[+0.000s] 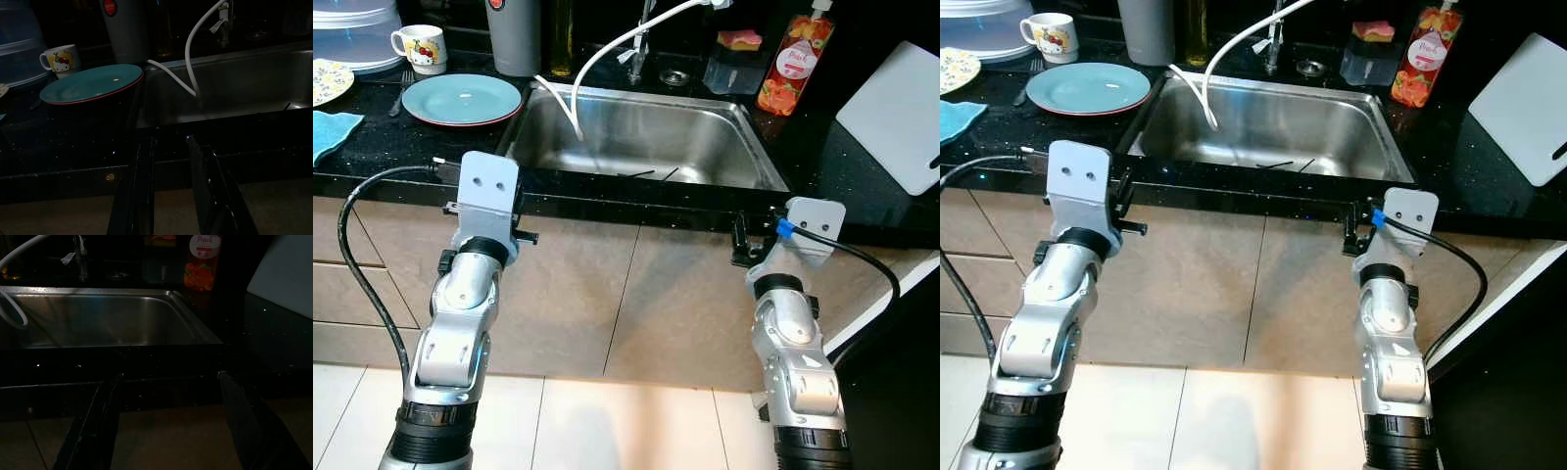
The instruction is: Kitchen organization
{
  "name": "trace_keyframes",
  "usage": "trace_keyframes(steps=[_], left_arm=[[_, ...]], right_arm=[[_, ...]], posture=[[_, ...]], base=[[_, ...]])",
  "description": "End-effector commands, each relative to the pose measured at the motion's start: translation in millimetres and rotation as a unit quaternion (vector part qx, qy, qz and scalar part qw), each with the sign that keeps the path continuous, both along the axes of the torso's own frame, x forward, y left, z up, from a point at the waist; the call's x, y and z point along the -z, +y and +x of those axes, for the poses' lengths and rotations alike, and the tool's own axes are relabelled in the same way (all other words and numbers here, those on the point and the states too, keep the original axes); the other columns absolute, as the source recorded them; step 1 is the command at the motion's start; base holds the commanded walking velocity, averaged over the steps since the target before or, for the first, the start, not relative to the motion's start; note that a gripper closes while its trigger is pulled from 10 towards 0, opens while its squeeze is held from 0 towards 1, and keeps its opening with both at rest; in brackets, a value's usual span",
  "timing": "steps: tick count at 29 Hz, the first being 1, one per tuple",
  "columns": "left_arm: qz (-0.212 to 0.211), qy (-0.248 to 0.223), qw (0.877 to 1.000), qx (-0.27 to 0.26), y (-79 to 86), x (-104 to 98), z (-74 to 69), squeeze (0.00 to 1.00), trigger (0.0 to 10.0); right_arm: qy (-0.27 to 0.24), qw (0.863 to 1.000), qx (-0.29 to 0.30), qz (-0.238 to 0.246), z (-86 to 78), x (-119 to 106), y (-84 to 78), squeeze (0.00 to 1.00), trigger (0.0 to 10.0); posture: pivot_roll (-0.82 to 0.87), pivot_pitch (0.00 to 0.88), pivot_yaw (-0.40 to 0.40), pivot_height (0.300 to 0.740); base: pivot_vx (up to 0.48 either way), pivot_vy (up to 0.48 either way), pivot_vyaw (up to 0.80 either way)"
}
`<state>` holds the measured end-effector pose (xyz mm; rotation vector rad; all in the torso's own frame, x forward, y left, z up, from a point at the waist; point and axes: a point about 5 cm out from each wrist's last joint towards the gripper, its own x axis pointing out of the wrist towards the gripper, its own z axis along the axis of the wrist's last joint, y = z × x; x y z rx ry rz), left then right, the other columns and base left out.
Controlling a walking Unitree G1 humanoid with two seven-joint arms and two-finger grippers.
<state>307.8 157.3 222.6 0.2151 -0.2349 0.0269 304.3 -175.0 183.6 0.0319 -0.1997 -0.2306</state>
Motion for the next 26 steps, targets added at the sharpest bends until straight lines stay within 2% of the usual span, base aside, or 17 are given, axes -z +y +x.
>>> trace_keyframes(steps=[1,13,18,22,24,26], left_arm=[[-0.001,0.002,1.000,0.005,-4.7,0,-0.3,0.00,10.0],[-0.001,0.005,1.000,0.009,-6.2,3,-0.3,0.00,10.0],[0.016,0.021,1.000,0.012,-5.6,18,-4.6,0.00,10.0],[0.018,0.038,0.999,0.021,-6.7,29,-10.2,0.00,10.0],[0.019,0.050,0.998,0.027,-10.1,38,-13.2,0.00,10.0],[0.019,0.052,0.998,0.028,-10.6,39,-13.6,0.00,10.0]], right_arm=[[0.004,1.000,0.006,0.003,-0.7,1,-2.3,0.00,10.0],[0.011,1.000,0.004,0.000,-0.5,5,-2.2,0.00,10.0],[0.032,0.999,0.002,-0.003,-3.8,19,-1.4,0.00,10.0],[0.049,0.999,-0.004,0.005,-9.0,30,4.4,0.00,10.0],[0.066,0.998,-0.018,0.008,-13.6,40,14.0,0.00,10.0],[0.069,0.997,-0.021,0.009,-14.3,42,15.9,0.00,10.0]], posture=[[0.22,0.050,-0.086,0.740],[0.22,0.048,-0.092,0.740],[0.22,0.048,-0.090,0.740],[0.21,0.050,-0.091,0.740],[0.21,0.048,-0.093,0.740],[0.21,0.048,-0.093,0.740]], base=[[0.000,0.000,0.00],[0.000,0.000,0.00],[0.000,0.000,0.00],[0.000,0.000,0.00],[0.000,0.000,0.00],[0.000,0.000,0.00]])
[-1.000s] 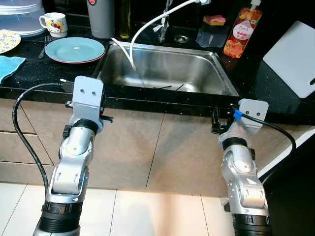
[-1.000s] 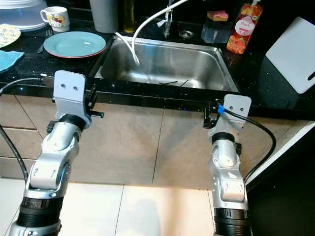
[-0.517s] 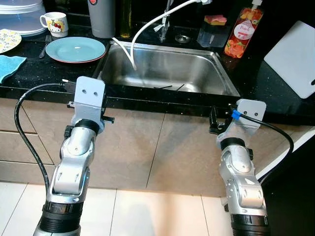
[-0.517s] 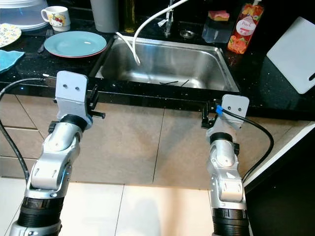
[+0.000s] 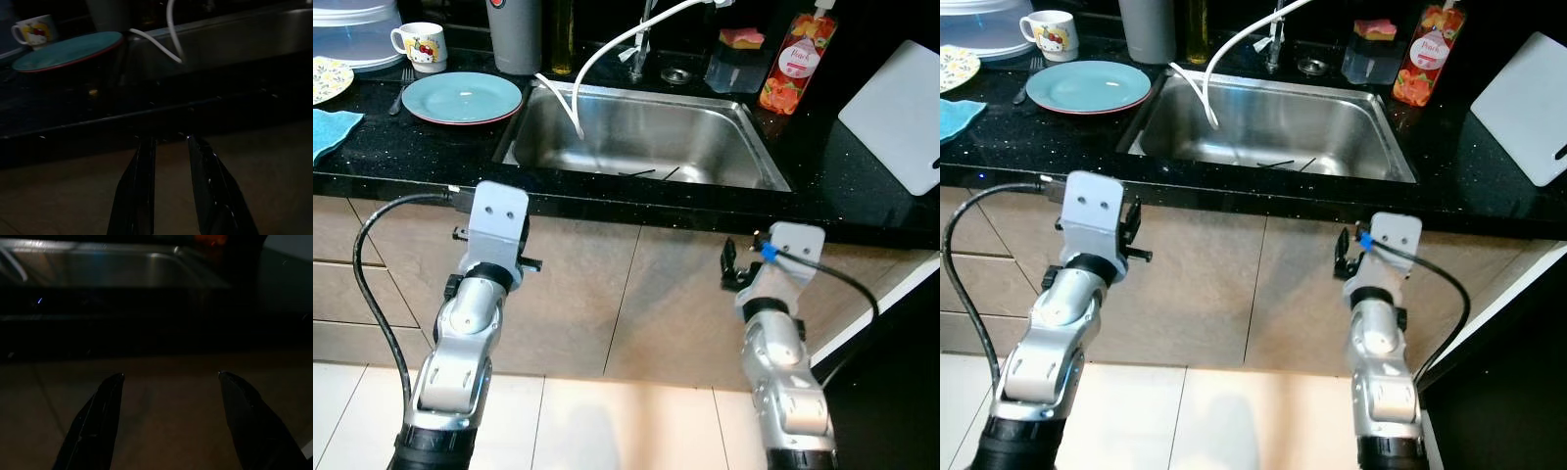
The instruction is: Kitchen organization
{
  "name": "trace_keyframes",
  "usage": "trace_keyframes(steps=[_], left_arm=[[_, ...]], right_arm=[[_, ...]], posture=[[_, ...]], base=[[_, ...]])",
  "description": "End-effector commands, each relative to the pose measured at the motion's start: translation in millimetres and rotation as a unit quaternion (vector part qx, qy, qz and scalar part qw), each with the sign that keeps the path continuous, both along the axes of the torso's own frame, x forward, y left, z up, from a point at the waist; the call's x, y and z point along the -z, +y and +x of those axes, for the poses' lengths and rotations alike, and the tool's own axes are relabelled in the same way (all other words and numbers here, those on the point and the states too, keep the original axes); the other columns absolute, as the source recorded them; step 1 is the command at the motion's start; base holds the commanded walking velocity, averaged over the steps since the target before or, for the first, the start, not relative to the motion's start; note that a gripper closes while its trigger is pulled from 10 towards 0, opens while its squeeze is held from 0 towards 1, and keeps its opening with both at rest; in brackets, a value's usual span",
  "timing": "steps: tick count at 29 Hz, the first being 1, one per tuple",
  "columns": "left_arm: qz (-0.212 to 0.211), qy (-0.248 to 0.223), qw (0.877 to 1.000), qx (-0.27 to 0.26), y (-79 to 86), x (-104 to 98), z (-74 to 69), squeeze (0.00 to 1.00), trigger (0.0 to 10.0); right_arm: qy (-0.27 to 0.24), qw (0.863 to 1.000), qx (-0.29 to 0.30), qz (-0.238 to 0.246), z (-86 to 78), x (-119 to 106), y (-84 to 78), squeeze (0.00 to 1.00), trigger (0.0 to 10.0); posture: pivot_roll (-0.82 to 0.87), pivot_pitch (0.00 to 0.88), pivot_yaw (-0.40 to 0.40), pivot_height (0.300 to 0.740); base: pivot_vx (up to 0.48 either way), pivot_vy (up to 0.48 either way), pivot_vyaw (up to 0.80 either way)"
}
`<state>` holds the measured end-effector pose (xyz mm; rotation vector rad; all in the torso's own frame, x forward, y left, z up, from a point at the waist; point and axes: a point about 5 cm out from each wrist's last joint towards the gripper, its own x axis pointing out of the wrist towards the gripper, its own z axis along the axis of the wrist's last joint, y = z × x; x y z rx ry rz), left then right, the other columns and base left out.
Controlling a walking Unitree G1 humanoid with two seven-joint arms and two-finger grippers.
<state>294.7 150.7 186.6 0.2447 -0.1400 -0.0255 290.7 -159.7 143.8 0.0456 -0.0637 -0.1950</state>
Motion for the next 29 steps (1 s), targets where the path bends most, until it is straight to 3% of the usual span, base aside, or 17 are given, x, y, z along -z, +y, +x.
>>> trace_keyframes(steps=[1,8,29], left_arm=[[0.002,0.003,1.000,0.011,-5.0,4,-1.0,0.00,10.0],[0.018,0.031,0.999,0.022,-3.9,24,-8.6,0.00,10.0],[0.016,0.017,0.999,0.025,-6.6,19,-6.2,0.00,10.0]], right_arm=[[0.004,1.000,-0.006,-0.005,-1.3,3,2.5,0.00,10.0],[0.017,1.000,-0.009,-0.013,-3.6,12,1.2,0.00,10.0],[0.012,1.000,-0.006,-0.019,-1.7,11,-1.9,0.00,10.0]], posture=[[0.21,0.045,-0.094,0.740],[0.21,0.038,-0.100,0.740],[0.21,0.020,-0.101,0.740]], base=[[0.000,0.000,0.00],[0.000,0.000,0.00],[0.000,0.000,0.00]])
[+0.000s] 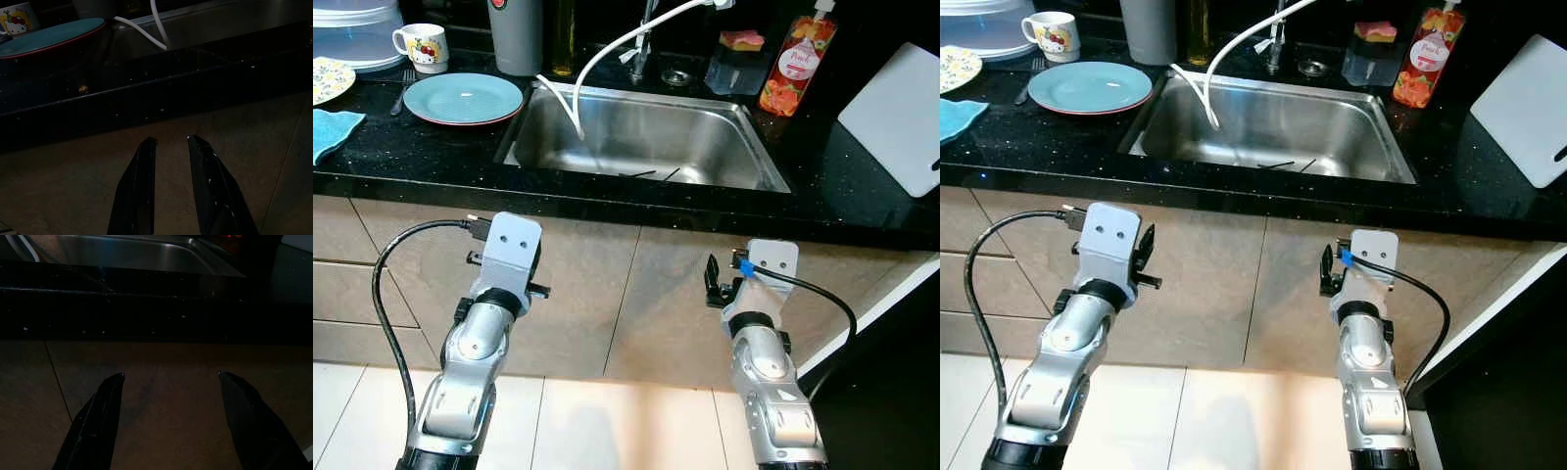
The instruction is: Kitchen organization
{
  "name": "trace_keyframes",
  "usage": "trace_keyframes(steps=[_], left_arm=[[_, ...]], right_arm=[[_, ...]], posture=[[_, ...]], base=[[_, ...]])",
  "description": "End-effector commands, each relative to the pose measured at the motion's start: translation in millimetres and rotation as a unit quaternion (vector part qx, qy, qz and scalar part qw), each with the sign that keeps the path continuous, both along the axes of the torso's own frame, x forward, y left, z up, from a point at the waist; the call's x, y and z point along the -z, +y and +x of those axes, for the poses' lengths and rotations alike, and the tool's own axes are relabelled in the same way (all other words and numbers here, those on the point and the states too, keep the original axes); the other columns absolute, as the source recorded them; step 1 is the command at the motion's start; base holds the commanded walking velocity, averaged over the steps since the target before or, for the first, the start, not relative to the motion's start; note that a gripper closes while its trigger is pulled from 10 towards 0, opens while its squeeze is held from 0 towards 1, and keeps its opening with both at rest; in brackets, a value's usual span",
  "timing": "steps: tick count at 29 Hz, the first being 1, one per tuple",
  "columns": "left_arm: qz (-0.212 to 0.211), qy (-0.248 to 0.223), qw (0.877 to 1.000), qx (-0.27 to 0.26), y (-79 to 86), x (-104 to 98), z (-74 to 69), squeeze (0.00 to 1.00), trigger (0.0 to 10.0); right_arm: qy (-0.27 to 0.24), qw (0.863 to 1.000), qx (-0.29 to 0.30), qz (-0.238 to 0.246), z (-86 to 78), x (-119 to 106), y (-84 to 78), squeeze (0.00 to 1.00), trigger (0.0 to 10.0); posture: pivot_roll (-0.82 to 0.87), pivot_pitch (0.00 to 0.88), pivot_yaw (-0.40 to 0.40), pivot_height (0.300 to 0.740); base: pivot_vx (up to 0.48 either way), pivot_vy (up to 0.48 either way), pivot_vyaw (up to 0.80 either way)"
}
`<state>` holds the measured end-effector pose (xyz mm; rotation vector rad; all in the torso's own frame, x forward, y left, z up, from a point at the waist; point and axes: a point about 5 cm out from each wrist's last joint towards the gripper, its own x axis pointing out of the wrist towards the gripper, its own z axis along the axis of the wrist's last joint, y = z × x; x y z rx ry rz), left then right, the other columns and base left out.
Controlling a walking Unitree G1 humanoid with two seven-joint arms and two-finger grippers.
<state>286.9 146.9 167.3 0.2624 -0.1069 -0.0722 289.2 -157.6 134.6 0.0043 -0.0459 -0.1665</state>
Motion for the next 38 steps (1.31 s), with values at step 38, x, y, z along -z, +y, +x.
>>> trace_keyframes(steps=[38], left_arm=[[-0.003,-0.158,0.987,-0.016,-2.6,-99,19.9,0.00,10.0]], right_arm=[[-0.172,0.984,0.043,-0.005,12.5,-105,-22.0,0.00,10.0]], posture=[[0.22,0.036,-0.092,0.740]], base=[[0.000,0.000,0.00]])
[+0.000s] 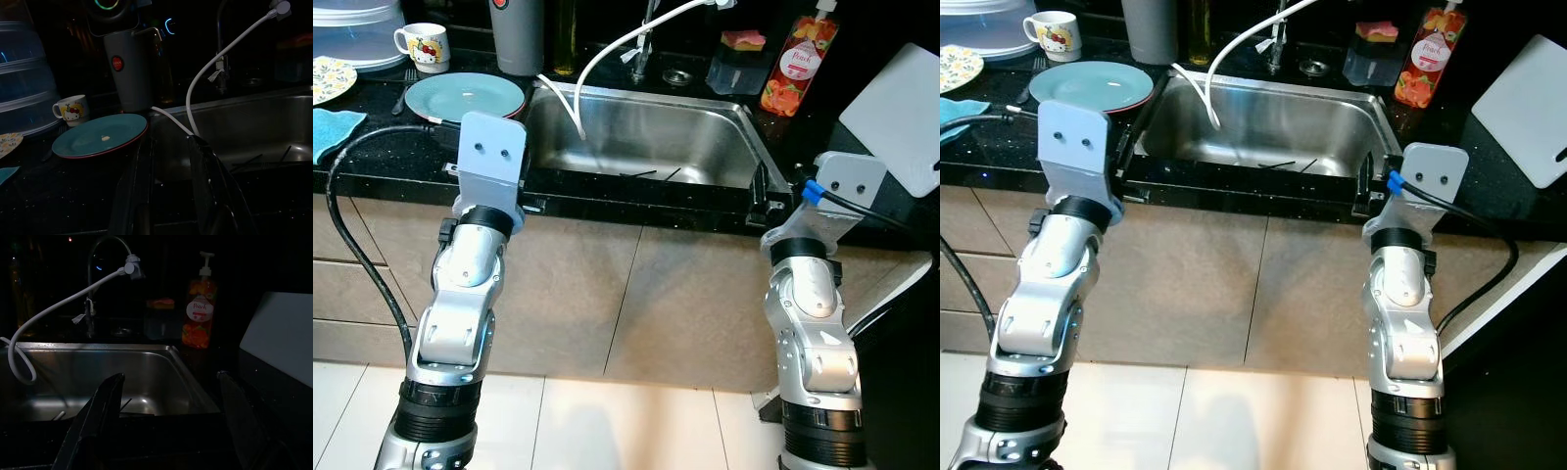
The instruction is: Kitchen organization
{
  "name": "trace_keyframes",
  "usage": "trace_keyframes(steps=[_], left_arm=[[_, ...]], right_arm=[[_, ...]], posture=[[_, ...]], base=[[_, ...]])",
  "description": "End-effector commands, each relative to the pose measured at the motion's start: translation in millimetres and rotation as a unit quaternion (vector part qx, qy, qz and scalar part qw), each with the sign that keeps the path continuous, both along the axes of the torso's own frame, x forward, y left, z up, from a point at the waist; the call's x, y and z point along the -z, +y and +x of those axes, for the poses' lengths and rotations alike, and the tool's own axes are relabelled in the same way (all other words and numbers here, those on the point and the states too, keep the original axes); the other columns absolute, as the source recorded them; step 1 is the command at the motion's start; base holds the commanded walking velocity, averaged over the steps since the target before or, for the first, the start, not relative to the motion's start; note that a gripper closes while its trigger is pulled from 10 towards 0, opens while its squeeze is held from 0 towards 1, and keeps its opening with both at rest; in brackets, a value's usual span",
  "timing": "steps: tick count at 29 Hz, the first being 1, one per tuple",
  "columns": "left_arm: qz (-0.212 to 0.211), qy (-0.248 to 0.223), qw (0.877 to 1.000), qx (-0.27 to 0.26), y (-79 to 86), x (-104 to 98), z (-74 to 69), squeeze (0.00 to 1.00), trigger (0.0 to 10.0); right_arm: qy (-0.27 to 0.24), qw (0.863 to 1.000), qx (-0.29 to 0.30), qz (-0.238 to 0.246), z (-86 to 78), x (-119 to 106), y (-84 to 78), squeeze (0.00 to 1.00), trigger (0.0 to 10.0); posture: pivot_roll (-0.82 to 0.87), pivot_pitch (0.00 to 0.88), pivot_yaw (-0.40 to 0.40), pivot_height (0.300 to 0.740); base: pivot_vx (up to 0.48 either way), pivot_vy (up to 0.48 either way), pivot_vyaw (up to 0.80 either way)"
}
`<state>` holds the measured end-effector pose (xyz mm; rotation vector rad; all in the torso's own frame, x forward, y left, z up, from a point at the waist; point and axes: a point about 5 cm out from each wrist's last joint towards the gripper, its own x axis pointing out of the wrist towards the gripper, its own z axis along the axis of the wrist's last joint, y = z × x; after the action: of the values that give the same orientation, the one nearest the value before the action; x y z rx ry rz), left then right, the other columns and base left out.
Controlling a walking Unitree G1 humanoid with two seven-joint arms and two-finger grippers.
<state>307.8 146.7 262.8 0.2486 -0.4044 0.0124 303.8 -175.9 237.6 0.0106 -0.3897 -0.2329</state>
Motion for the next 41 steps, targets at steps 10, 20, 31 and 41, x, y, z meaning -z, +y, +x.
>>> trace_keyframes(steps=[10,20,31,41], left_arm=[[0.010,-0.006,1.000,0.001,-2.4,-4.0,-0.9,0.00,10.0],[0.007,-0.005,1.000,0.006,-3.7,-3.2,-1.8,0.00,10.0],[0.005,-0.010,1.000,0.011,-3.6,-4.0,-2.9,0.00,10.0],[0.005,-0.011,1.000,0.014,-4.1,-3.9,-3.0,0.00,10.0]], right_arm=[[0.008,1.000,0.006,0.010,-1.3,0.4,-3.1,0.00,10.0],[0.016,1.000,0.002,0.018,-0.4,3.1,-1.6,0.00,10.0],[0.018,1.000,-0.001,0.019,-0.4,4.2,-0.4,0.00,10.0],[0.020,1.000,-0.001,0.019,-0.4,4.9,-0.4,0.00,10.0]], posture=[[0.22,0.038,-0.091,0.740],[0.22,0.041,-0.093,0.740],[0.22,0.041,-0.093,0.740],[0.22,0.042,-0.093,0.740]], base=[[0.000,0.000,0.00],[0.000,0.000,0.00],[0.065,0.000,0.00],[0.326,0.000,0.00]])
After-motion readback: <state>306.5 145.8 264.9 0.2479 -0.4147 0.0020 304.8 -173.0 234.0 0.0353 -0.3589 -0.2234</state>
